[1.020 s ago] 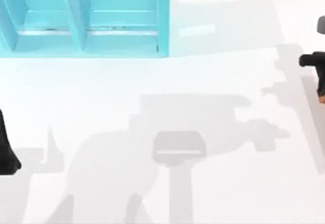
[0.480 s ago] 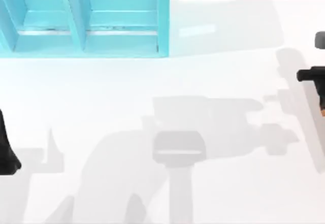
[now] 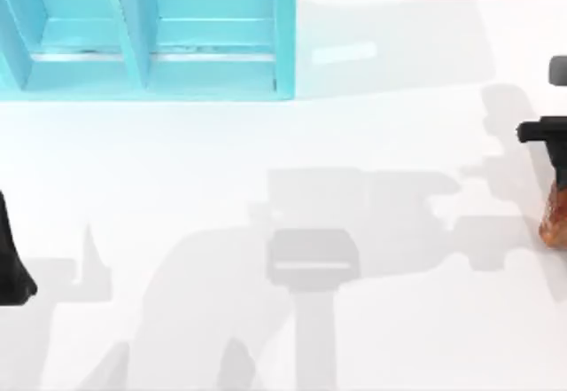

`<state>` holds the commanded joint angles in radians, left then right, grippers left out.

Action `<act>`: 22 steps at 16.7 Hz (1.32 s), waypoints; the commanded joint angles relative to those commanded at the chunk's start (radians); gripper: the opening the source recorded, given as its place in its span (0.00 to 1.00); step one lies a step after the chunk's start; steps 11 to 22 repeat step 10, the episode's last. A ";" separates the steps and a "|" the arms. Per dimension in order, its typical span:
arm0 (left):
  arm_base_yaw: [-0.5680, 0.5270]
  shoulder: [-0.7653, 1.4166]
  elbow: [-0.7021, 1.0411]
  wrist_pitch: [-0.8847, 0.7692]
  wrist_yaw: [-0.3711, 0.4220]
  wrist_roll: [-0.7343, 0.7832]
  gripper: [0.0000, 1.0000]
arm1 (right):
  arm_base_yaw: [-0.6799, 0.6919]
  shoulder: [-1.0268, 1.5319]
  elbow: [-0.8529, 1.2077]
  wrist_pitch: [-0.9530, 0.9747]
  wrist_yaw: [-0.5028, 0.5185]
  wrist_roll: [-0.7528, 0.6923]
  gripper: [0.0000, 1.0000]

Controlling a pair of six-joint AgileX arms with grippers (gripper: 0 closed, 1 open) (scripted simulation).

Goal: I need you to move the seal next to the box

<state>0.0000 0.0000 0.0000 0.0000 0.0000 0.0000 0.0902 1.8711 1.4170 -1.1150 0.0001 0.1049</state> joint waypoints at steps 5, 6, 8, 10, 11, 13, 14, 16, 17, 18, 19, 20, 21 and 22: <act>0.000 0.000 0.000 0.000 0.000 0.000 1.00 | 0.000 0.000 0.000 0.000 0.000 0.000 1.00; 0.000 0.000 0.000 0.000 0.000 0.000 1.00 | 0.000 0.000 0.000 0.000 0.000 0.000 1.00; 0.000 0.000 0.000 0.000 0.000 0.000 1.00 | 0.000 0.000 0.000 0.000 0.000 0.000 1.00; 0.000 0.000 0.000 0.000 0.000 0.000 1.00 | 0.000 0.000 0.000 0.000 0.000 0.000 1.00; 0.000 0.000 0.000 0.000 0.000 0.000 1.00 | 0.000 0.000 0.000 0.000 0.000 0.000 1.00; 0.000 0.000 0.000 0.000 0.000 0.000 1.00 | 0.000 0.000 0.000 0.000 0.000 0.000 1.00; 0.000 0.000 0.000 0.000 0.000 0.000 1.00 | 0.000 0.000 0.000 0.000 0.000 0.000 1.00; 0.000 0.000 0.000 0.000 0.000 0.000 1.00 | 0.000 0.000 0.000 0.000 0.000 0.000 1.00; 0.000 0.000 0.000 0.000 0.000 0.000 1.00 | 0.000 0.000 0.000 0.000 0.000 0.000 1.00; 0.000 0.000 0.000 0.000 0.000 0.000 1.00 | 0.000 0.000 0.000 0.000 0.000 0.000 1.00; 0.000 0.000 0.000 0.000 0.000 0.000 1.00 | 0.000 0.000 0.000 0.000 0.000 0.000 1.00; 0.000 0.000 0.000 0.000 0.000 0.000 1.00 | 0.000 0.000 0.000 0.000 0.000 0.000 1.00; 0.000 0.000 0.000 0.000 0.000 0.000 1.00 | 0.000 0.000 0.000 0.000 0.000 0.000 1.00; 0.000 0.000 0.000 0.000 0.000 0.000 1.00 | 0.000 0.000 0.000 0.000 0.000 0.000 1.00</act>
